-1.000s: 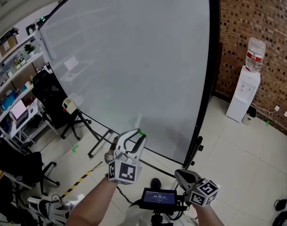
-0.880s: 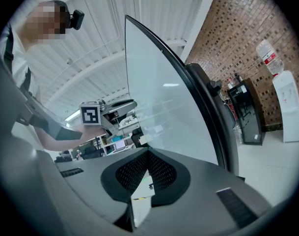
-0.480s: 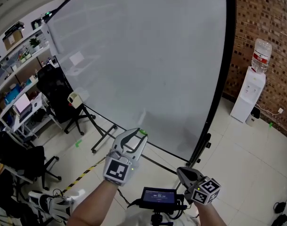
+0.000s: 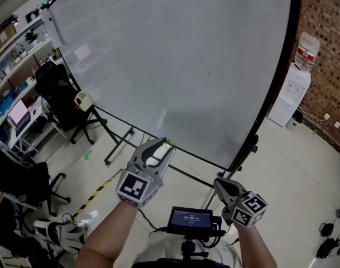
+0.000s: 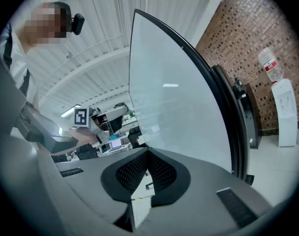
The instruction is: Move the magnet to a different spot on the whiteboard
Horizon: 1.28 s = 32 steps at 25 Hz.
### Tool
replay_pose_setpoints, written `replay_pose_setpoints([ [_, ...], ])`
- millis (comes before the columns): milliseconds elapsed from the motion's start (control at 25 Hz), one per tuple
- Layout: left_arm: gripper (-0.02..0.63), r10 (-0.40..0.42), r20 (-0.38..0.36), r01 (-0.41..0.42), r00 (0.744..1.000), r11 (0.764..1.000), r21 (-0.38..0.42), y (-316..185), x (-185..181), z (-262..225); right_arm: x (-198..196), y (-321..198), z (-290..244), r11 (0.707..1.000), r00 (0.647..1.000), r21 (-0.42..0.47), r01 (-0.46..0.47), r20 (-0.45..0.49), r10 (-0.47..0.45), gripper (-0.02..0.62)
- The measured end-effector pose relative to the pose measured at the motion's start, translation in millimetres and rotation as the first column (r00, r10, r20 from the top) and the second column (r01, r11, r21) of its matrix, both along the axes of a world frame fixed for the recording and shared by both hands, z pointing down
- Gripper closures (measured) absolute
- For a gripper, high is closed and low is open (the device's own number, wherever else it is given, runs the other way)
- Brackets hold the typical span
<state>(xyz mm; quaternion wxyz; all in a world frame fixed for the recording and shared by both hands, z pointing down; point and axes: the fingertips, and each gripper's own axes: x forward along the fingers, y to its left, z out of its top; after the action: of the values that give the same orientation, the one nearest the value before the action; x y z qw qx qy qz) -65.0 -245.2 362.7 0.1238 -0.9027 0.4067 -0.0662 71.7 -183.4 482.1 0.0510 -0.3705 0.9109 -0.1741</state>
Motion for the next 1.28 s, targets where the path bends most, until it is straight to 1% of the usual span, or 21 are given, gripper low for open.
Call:
replay_pose_setpoints([
  [200,0.462,0.044,-0.015,-0.045,0.999,0.997,-0.063,18,-17,17,-9,18,-1,0.998,0.998,-0.005,-0.059,-0.025,0.058,0.574],
  [360,0.462,0.092,-0.056,-0.098,0.994,0.989,-0.107,30,-27,29,-11,30,-4,0.993,0.992,-0.007,-0.116,-0.041,0.116,0.574],
  [480,0.462,0.113,-0.091,-0.126,0.989,0.982,-0.144,41,-38,39,-16,40,-7,0.989,0.988,-0.007,-0.145,-0.051,0.145,0.574],
  [720,0.462,0.151,-0.129,-0.176,0.98,0.96,-0.217,67,-57,63,-30,64,-11,0.983,0.981,0.0,-0.184,-0.069,0.183,0.572],
  [920,0.462,0.188,-0.132,-0.216,0.973,0.945,-0.247,89,-77,78,-50,77,-10,0.977,0.974,0.01,-0.213,-0.076,0.213,0.574],
  [1120,0.462,0.193,-0.144,-0.226,0.971,0.933,-0.278,104,-93,92,-66,92,-13,0.974,0.971,0.013,-0.228,-0.075,0.228,0.574],
  [1280,0.462,0.211,-0.158,-0.251,0.965,0.918,-0.306,114,-99,108,-75,101,-10,0.97,0.967,0.012,-0.243,-0.077,0.243,0.574],
])
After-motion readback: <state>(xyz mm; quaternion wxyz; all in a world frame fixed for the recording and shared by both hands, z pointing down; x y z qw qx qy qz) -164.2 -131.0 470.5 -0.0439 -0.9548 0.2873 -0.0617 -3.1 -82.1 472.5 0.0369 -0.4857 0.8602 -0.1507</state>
